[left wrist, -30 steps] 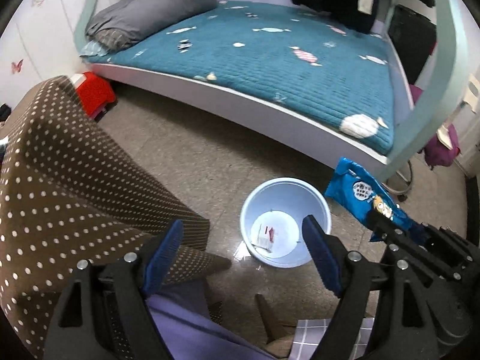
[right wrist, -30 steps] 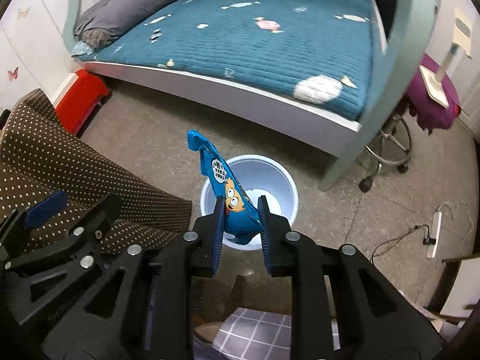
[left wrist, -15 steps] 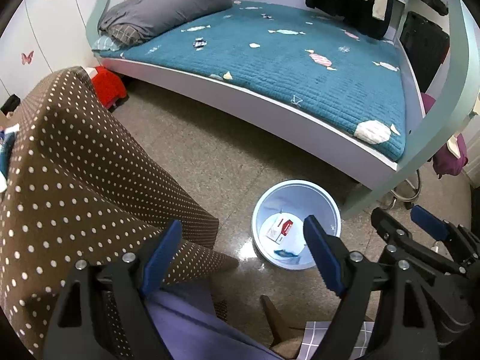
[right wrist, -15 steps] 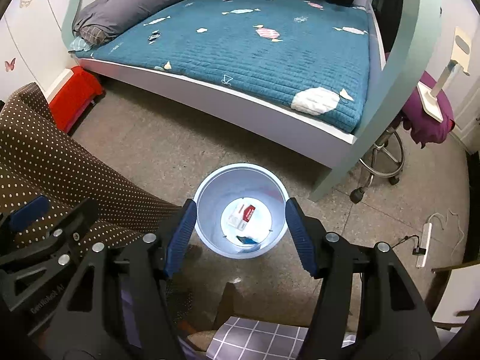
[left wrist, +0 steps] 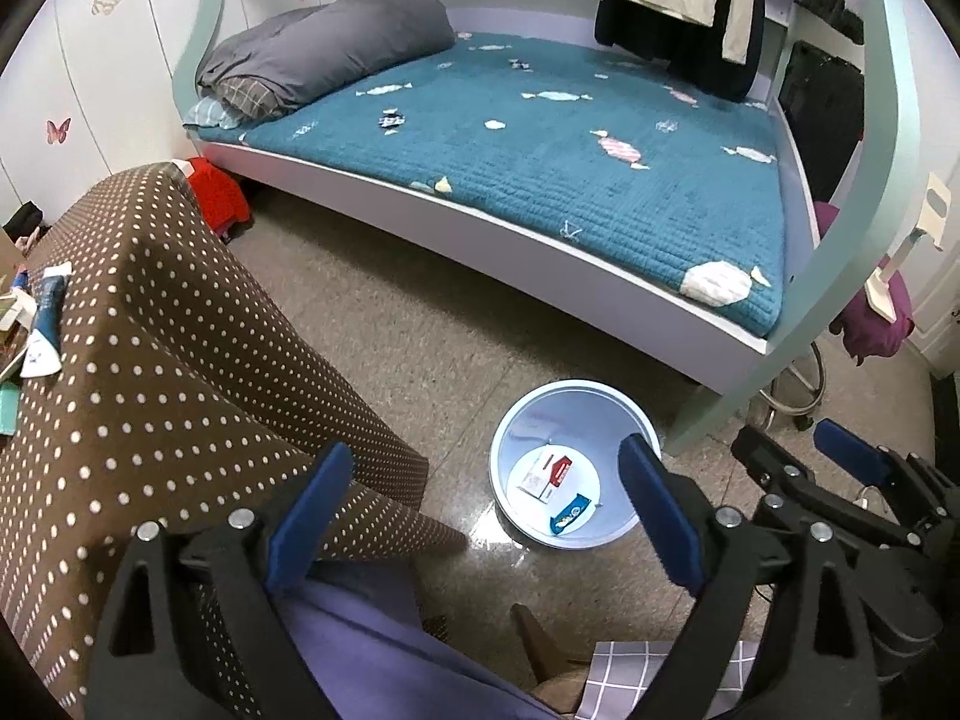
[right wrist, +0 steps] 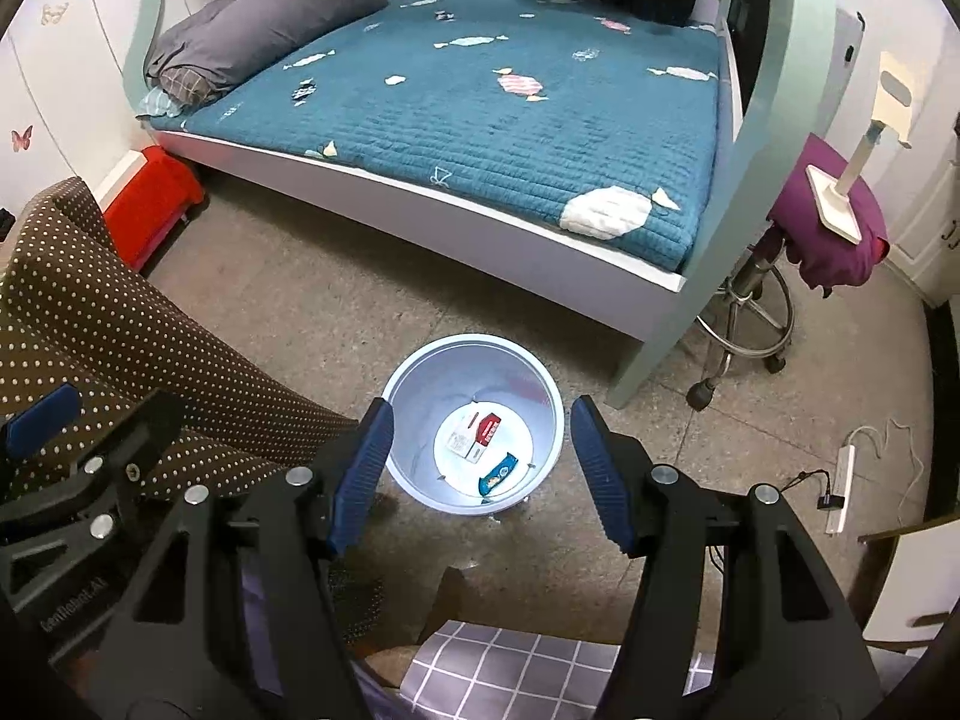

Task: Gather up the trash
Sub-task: 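Move both tools back toward the table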

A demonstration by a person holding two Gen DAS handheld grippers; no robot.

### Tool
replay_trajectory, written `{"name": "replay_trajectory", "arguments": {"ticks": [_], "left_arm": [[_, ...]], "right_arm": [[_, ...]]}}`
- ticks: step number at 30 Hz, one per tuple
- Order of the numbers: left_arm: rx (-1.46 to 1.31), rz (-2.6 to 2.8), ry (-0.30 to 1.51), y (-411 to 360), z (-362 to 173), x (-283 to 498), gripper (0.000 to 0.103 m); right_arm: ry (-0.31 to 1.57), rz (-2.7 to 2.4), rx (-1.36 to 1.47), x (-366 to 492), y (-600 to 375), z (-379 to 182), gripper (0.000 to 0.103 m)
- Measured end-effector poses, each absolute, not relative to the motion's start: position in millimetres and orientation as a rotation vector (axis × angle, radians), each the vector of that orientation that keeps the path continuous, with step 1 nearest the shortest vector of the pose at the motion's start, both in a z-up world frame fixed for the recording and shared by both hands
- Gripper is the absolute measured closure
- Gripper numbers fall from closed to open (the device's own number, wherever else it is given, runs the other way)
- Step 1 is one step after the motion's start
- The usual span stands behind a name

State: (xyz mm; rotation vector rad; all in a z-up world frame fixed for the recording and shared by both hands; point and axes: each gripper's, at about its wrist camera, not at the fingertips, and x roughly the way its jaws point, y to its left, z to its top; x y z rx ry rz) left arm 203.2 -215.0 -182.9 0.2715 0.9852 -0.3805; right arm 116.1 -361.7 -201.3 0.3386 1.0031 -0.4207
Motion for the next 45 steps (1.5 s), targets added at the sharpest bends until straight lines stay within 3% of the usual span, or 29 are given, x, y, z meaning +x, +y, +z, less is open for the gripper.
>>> {"name": "replay_trajectory", "arguments": {"ticks": [6, 21, 45], "left_arm": [[0.246, -0.384, 0.976, -209.1, -171.7, 193.3, 0.012], [0.197, -0.412, 0.857, -188.5, -122.5, 154.1, 0.009], [0.037, -0.193, 0.662, -74.9, -54.6, 120.9, 0.009]], "right_arm": [[0.969, -0.431, 0.334, 101.8, -365.4, -187.3, 0.032], [0.861, -0.432, 0.321, 64.5, -358.4, -144.8, 0.024], [0.713, -0.242, 0.234, 71.0, -276.5, -77.7, 0.024]]}}
